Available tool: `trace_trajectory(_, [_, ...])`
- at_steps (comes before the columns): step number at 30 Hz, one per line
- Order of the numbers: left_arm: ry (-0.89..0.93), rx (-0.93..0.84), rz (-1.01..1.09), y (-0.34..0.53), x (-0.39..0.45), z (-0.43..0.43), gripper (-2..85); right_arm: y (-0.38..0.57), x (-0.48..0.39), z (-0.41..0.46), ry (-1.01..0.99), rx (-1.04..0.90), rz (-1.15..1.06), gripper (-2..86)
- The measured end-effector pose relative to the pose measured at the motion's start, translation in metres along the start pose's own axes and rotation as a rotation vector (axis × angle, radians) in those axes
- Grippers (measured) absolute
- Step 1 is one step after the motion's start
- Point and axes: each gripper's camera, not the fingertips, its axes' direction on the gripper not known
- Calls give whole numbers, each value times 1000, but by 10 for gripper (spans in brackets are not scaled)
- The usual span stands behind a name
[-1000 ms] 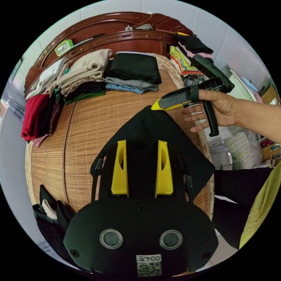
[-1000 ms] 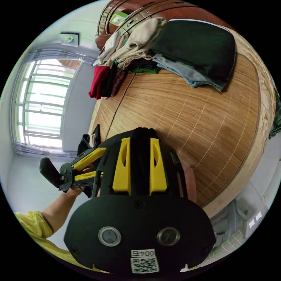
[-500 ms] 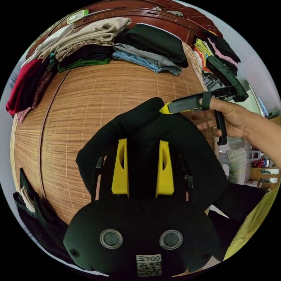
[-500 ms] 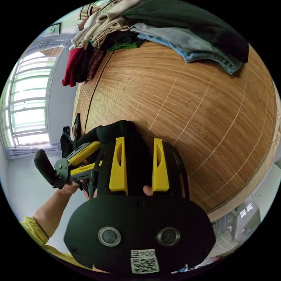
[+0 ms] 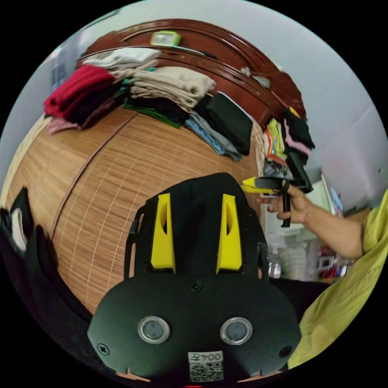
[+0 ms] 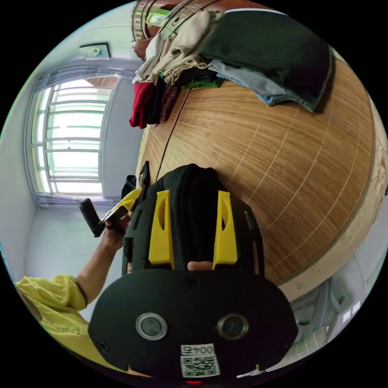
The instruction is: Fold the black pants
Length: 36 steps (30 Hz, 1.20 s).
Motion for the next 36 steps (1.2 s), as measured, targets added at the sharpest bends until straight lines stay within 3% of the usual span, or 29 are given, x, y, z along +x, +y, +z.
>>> trace_trajectory(5, [122,59,-419,42,-108,-3,150,-16,7,4,-55,-35,37,165])
trace_trajectory(13, [377,71,-636,43,-169,36,97,-31,5,15,52,-61,38,92])
trace_trajectory(16, [316,27,-616,34,-179,44,46,-33,12,18,80,-59,41,75])
trace_trajectory(20, [31,-38,-596,27,-187,46,13,-29,37,22,80,-30,120,63])
trace_trajectory(24, [-13,-82,-586,39,-200,54,15,-23,55,25,-4,-14,152,64])
trace_trajectory(28, [193,160,-635,63,-211,18,44,-20,49,22,-39,-17,92,84])
trace_trajectory(36, [565,37,-535,60,-209,19,124,-6,45,25,-113,-5,98,118])
